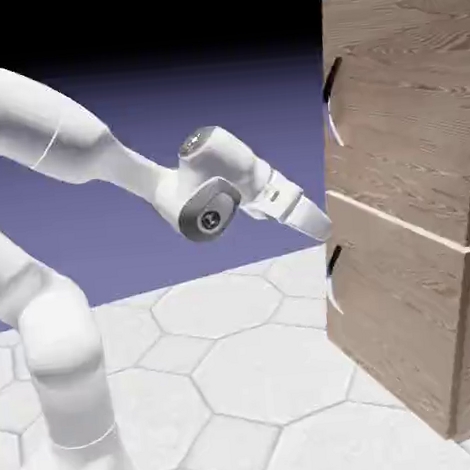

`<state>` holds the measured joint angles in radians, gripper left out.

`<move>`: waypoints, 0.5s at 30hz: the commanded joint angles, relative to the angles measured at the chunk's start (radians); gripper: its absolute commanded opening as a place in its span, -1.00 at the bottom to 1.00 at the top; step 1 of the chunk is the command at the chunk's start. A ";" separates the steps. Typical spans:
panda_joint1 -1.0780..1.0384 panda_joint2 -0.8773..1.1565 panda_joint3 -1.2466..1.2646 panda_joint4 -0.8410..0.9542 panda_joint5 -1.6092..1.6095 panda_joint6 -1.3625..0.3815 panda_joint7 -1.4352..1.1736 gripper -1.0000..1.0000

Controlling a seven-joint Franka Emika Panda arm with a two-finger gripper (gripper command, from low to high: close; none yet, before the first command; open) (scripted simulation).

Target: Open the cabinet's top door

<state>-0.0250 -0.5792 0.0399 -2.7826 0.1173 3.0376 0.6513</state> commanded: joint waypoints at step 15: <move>-0.206 -0.051 0.222 0.152 0.653 0.003 -0.499 0.00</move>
<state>-0.2308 -0.6302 0.2616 -2.6304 0.7698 3.0410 0.1526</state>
